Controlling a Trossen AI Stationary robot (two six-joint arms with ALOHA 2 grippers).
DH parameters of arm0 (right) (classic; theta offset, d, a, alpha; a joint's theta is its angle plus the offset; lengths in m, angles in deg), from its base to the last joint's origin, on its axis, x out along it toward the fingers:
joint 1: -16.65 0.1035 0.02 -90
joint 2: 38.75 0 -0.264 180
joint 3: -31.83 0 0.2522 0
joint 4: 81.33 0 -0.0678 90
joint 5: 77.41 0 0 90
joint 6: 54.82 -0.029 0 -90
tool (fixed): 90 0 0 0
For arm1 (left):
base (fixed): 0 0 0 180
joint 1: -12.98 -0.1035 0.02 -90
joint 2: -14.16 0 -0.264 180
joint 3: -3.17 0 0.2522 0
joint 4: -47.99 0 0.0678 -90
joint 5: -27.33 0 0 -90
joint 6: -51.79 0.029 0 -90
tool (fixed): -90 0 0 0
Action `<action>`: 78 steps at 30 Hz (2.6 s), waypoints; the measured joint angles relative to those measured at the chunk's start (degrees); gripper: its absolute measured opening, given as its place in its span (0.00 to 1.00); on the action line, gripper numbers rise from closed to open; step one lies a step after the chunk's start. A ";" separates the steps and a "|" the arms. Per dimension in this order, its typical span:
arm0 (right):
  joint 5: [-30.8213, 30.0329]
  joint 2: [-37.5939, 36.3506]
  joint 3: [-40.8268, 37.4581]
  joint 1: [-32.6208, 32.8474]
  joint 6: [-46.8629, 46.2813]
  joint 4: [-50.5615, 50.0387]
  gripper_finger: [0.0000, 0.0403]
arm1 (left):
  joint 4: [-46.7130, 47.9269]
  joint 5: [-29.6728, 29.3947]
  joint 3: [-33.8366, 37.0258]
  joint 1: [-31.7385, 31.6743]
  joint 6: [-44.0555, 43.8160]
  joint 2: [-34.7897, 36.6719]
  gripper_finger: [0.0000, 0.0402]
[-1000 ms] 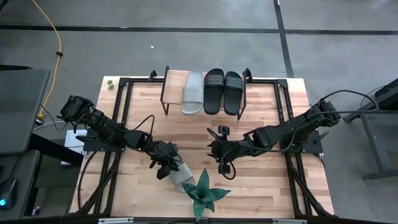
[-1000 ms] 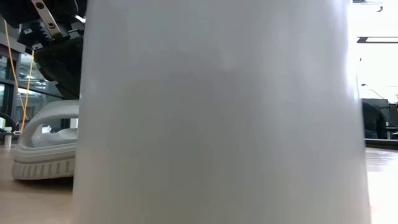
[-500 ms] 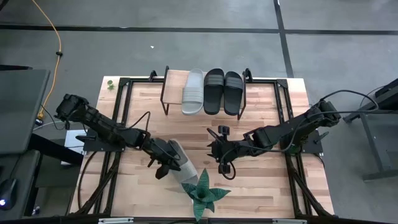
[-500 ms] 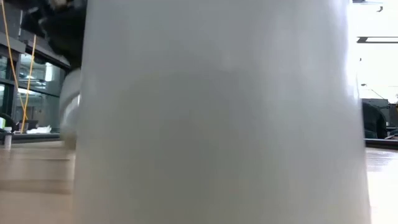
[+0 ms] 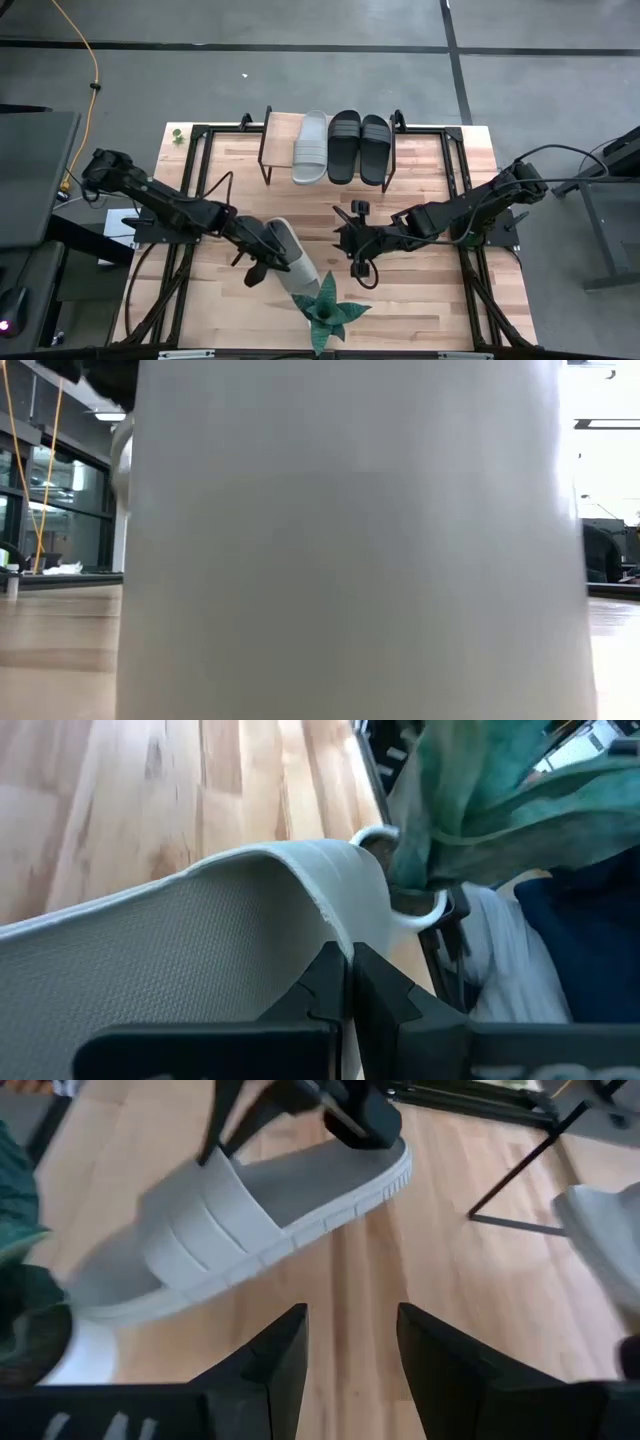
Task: Pick and place slides into the shelf
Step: Put the gray slipper on the shelf
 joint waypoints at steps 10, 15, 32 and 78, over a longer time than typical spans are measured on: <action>-5.33 0.00 -0.01 0.00 1.53 0.05 0.36 | 6.56 -3.04 -3.91 0.00 3.83 4.49 0.00; -7.16 0.00 -0.02 0.00 2.32 0.08 0.36 | 7.29 -4.12 -5.59 0.00 4.92 5.64 0.00; -15.01 0.00 -0.02 0.85 6.89 0.57 0.36 | 10.88 -5.40 -6.60 -0.04 7.21 8.59 0.00; -19.93 0.76 -0.02 5.17 22.27 7.00 0.36 | 33.04 -13.59 -22.70 -1.18 8.34 17.42 0.00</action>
